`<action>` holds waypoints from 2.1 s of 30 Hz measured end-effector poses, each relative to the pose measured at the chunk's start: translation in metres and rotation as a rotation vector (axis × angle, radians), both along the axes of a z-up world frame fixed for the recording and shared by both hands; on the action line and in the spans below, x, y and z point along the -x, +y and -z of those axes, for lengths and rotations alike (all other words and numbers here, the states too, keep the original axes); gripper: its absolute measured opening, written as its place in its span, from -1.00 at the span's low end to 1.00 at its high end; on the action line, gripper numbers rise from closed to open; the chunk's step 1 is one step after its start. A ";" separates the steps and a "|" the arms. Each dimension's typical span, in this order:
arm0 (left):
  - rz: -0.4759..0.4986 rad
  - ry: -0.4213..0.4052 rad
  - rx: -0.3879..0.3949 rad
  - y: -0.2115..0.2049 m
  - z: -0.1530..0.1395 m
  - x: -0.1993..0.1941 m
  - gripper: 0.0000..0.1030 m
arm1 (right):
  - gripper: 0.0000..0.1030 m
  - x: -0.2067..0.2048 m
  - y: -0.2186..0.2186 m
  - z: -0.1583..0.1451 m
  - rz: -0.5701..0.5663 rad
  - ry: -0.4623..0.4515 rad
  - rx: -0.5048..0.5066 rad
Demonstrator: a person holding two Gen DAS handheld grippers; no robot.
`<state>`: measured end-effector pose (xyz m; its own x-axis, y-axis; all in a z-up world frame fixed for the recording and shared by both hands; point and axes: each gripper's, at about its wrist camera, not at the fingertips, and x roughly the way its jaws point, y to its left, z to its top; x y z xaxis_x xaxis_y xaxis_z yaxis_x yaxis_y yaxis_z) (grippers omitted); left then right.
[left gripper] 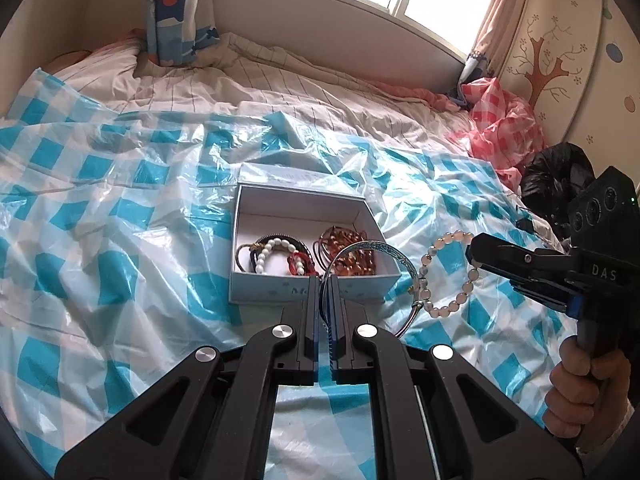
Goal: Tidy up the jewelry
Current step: 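Lift silver bangle with left tool while right tool carries pale bead bracelet to box, then lower both bracelets into the box and open both tools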
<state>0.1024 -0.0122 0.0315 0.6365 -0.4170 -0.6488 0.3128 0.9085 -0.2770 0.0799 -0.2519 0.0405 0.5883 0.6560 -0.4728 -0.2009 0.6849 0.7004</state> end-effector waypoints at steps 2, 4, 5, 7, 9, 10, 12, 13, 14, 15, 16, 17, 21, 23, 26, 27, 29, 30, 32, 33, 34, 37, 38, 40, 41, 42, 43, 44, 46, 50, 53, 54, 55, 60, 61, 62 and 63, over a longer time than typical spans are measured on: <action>-0.005 0.000 0.002 -0.001 0.001 -0.003 -0.94 | -0.84 -0.004 -0.001 -0.002 0.008 -0.004 -0.007; -0.012 0.002 0.004 -0.002 0.002 -0.008 -0.93 | -0.84 -0.006 -0.002 -0.003 0.014 -0.009 -0.012; -0.016 0.003 0.007 -0.002 0.002 -0.010 -0.93 | -0.84 -0.008 -0.002 -0.003 0.017 -0.011 -0.013; -0.024 0.005 0.011 -0.003 0.004 -0.016 -0.93 | -0.84 -0.011 -0.003 -0.003 0.022 -0.012 -0.017; -0.030 0.006 0.015 -0.004 0.005 -0.021 -0.93 | -0.84 -0.014 -0.003 -0.003 0.029 -0.012 -0.021; -0.035 0.007 0.019 -0.005 0.007 -0.024 -0.93 | -0.84 -0.015 -0.003 -0.002 0.031 -0.011 -0.022; -0.042 0.008 0.019 -0.007 0.008 -0.029 -0.93 | -0.84 -0.019 -0.003 -0.001 0.037 -0.009 -0.023; -0.044 0.009 0.020 -0.008 0.009 -0.032 -0.93 | -0.84 -0.021 -0.003 0.000 0.039 -0.009 -0.022; -0.046 0.011 0.020 -0.009 0.010 -0.034 -0.93 | -0.84 -0.023 -0.003 0.001 0.041 -0.008 -0.023; -0.047 0.011 0.019 -0.011 0.011 -0.036 -0.93 | -0.84 -0.026 -0.003 0.002 0.045 -0.007 -0.023; -0.046 0.012 0.015 -0.013 0.012 -0.039 -0.93 | -0.84 -0.028 -0.003 0.003 0.048 -0.005 -0.023; -0.046 0.013 0.011 -0.014 0.013 -0.041 -0.93 | -0.84 -0.030 -0.004 0.004 0.050 -0.003 -0.023; -0.045 0.022 0.000 -0.018 0.019 -0.050 -0.93 | -0.84 -0.041 -0.007 0.009 0.065 0.005 -0.024; -0.047 0.029 -0.003 -0.018 0.023 -0.054 -0.93 | -0.84 -0.046 -0.008 0.012 0.071 0.010 -0.026; -0.052 0.039 -0.010 -0.019 0.028 -0.062 -0.94 | -0.84 -0.055 -0.009 0.017 0.080 0.018 -0.025; -0.054 0.042 -0.012 -0.019 0.030 -0.064 -0.93 | -0.84 -0.058 -0.008 0.019 0.082 0.020 -0.022; -0.055 0.050 -0.018 -0.019 0.034 -0.068 -0.93 | -0.84 -0.065 -0.007 0.021 0.086 0.020 -0.008; -0.054 0.055 -0.025 -0.019 0.037 -0.070 -0.93 | -0.84 -0.067 -0.006 0.022 0.087 0.020 -0.004; -0.053 0.061 -0.031 -0.020 0.040 -0.074 -0.93 | -0.84 -0.072 -0.004 0.026 0.090 0.025 -0.001; -0.053 0.063 -0.033 -0.021 0.042 -0.076 -0.93 | -0.84 -0.074 -0.004 0.027 0.091 0.026 0.001; -0.053 0.064 -0.037 -0.022 0.043 -0.079 -0.93 | -0.84 -0.076 -0.003 0.029 0.092 0.027 0.004; -0.057 0.067 -0.038 -0.025 0.047 -0.086 -0.93 | -0.84 -0.079 -0.001 0.035 0.093 0.036 0.008; -0.058 0.066 -0.040 -0.027 0.049 -0.089 -0.93 | -0.84 -0.080 -0.001 0.036 0.092 0.038 0.010; -0.056 0.065 -0.045 -0.030 0.050 -0.092 -0.93 | -0.84 -0.082 0.001 0.040 0.093 0.043 0.022; -0.057 0.065 -0.052 -0.031 0.052 -0.095 -0.93 | -0.84 -0.083 0.002 0.042 0.093 0.046 0.026; -0.058 0.067 -0.057 -0.033 0.054 -0.097 -0.93 | -0.84 -0.085 0.002 0.044 0.094 0.050 0.032; -0.059 0.070 -0.061 -0.034 0.055 -0.099 -0.93 | -0.84 -0.085 0.003 0.046 0.095 0.053 0.039; -0.063 0.075 -0.068 -0.035 0.058 -0.101 -0.93 | -0.84 -0.087 0.004 0.048 0.097 0.057 0.048; -0.075 0.087 -0.083 -0.036 0.063 -0.106 -0.91 | -0.81 -0.088 0.005 0.052 0.101 0.065 0.068; -0.093 0.094 -0.095 -0.034 0.066 -0.109 -0.89 | -0.60 -0.089 0.004 0.057 0.112 0.080 0.083; -0.098 0.084 -0.111 -0.032 0.064 -0.107 -0.88 | -0.60 -0.090 0.004 0.058 0.110 0.080 0.082; -0.100 0.078 -0.120 -0.032 0.061 -0.104 -0.87 | -0.60 -0.090 0.004 0.058 0.109 0.081 0.083; -0.103 0.071 -0.131 -0.032 0.058 -0.101 -0.83 | -0.60 -0.090 0.005 0.057 0.107 0.080 0.088; -0.111 0.025 -0.197 -0.030 0.038 -0.074 -0.63 | -0.42 -0.081 0.019 0.041 0.099 0.035 0.172; -0.114 0.009 -0.213 -0.029 0.032 -0.063 -0.50 | -0.34 -0.078 0.023 0.037 0.097 0.019 0.196; -0.116 -0.004 -0.224 -0.028 0.028 -0.054 -0.34 | -0.28 -0.074 0.026 0.032 0.097 0.007 0.215; -0.116 -0.017 -0.239 -0.026 0.024 -0.042 -0.25 | -0.25 -0.067 0.030 0.026 0.096 -0.013 0.251</action>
<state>0.1449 -0.0386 0.0075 0.6824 -0.1767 -0.7093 0.2056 0.9776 -0.0457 0.1468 -0.2215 0.0147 0.6493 0.4599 -0.6057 -0.1345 0.8533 0.5037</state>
